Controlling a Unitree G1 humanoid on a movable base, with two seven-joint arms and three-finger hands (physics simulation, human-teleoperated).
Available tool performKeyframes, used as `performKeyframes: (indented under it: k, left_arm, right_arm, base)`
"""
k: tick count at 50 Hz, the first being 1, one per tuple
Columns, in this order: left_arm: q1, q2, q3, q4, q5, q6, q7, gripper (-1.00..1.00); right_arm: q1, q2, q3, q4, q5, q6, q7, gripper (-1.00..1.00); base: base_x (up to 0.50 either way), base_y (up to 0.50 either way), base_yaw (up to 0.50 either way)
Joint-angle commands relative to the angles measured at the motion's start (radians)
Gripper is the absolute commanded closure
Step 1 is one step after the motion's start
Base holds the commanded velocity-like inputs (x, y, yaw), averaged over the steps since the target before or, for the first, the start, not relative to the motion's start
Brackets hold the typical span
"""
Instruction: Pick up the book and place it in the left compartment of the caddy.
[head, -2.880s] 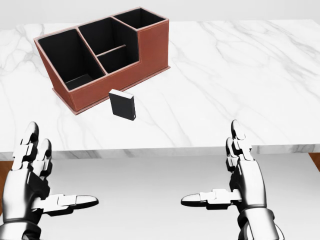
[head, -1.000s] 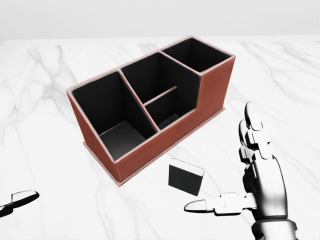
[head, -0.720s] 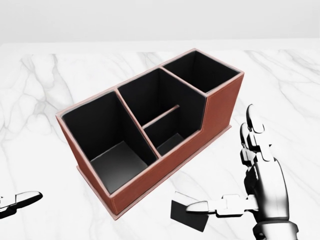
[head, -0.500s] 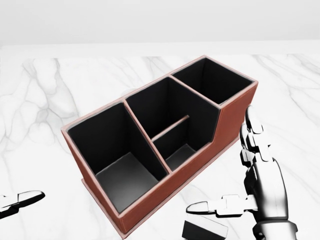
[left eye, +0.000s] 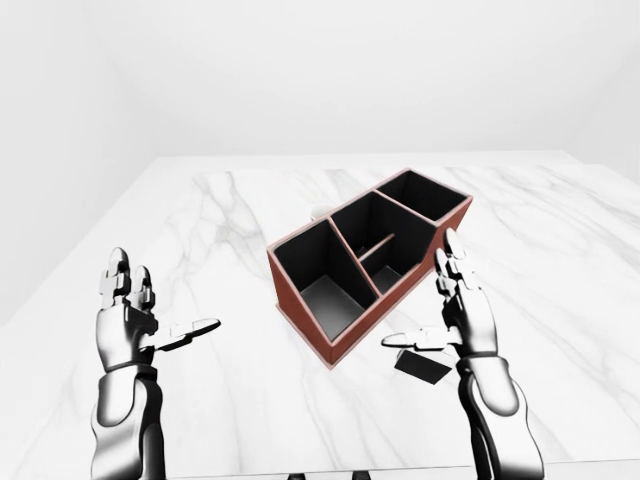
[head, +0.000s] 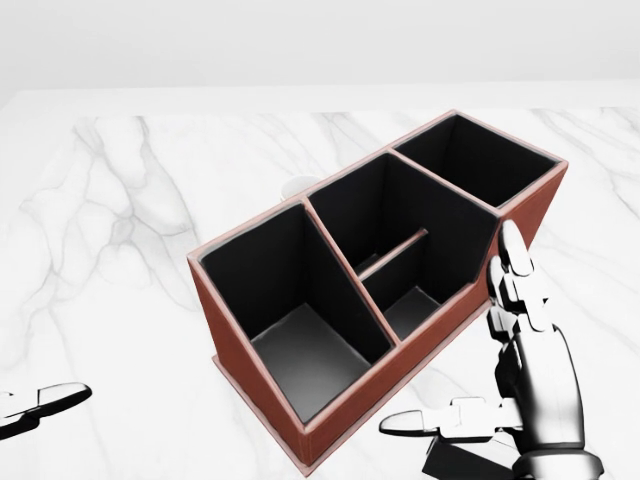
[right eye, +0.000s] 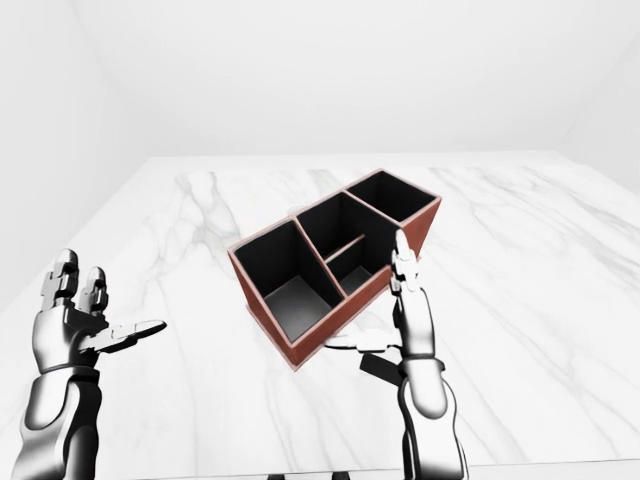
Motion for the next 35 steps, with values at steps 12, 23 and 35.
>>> performKeyframes:
  k: [12, 23, 35]
  left_arm:
    - [-0.004, -0.001, -0.01, 0.009, 0.009, -0.008, 0.001, -1.0]
    - [0.001, -0.006, -0.011, -0.014, 0.013, 0.006, -0.001, -1.0]
    - [0.011, -0.016, -0.02, -0.049, 0.018, 0.027, -0.006, -1.0]
  right_arm:
    - [0.081, -0.003, -0.081, -0.111, 0.001, 0.0, 0.093, -1.0]
    - [0.136, 0.006, -0.196, -0.248, -0.108, 0.0, 0.246, -1.0]
    - [0.157, 0.031, -0.258, -0.311, -0.25, 0.0, 0.419, -1.0]
  base:
    - [0.0, 0.0, 0.0]
    - [0.0, 0.0, 0.0]
    - [0.0, 0.0, 0.0]
